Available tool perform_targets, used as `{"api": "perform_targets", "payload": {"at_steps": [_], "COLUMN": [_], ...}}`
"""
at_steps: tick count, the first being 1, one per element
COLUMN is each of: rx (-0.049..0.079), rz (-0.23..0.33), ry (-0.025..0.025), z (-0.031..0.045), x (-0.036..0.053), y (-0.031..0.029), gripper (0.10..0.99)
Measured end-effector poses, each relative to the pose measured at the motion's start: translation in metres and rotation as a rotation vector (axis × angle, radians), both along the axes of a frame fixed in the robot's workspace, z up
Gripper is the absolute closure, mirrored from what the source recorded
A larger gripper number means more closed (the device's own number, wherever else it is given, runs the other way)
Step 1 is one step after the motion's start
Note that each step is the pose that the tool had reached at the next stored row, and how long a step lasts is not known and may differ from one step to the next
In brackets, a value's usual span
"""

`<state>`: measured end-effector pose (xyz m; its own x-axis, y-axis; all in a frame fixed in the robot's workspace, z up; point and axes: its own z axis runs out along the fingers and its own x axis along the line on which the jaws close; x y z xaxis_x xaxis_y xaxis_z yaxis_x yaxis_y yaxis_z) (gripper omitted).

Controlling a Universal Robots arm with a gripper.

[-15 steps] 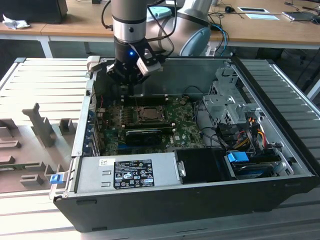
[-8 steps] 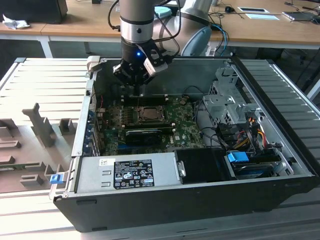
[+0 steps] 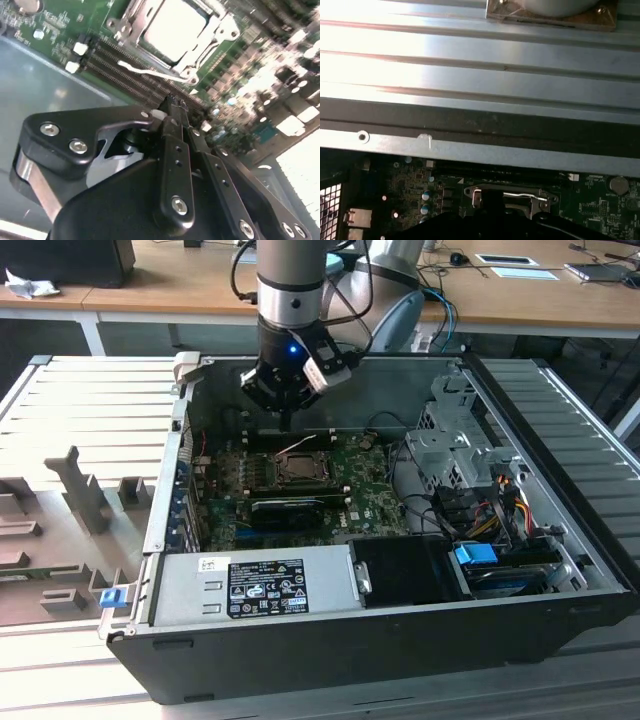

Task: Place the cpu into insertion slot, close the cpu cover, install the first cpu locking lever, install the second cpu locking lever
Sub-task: 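Install the first cpu locking lever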

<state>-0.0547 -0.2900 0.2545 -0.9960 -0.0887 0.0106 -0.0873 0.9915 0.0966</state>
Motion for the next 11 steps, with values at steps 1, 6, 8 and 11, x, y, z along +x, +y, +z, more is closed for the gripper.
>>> {"api": "perform_targets", "payload": {"at_steps": [1,6,8,11], "rx": [0.029,0.031,0.031,0.031], "rz": [0.0,-0.002,-0.002,-0.001], "ry": [0.0,-0.0008,-0.0017,-0.0144], "z": [-0.0005,-0.0095,-0.0119,-0.0138], "x": [0.001,0.0036,0.0039,0.0039], "y": [-0.002,-0.0037,-0.0044,-0.0086], "gripper": [0.98,0.98,0.98,0.98]}}
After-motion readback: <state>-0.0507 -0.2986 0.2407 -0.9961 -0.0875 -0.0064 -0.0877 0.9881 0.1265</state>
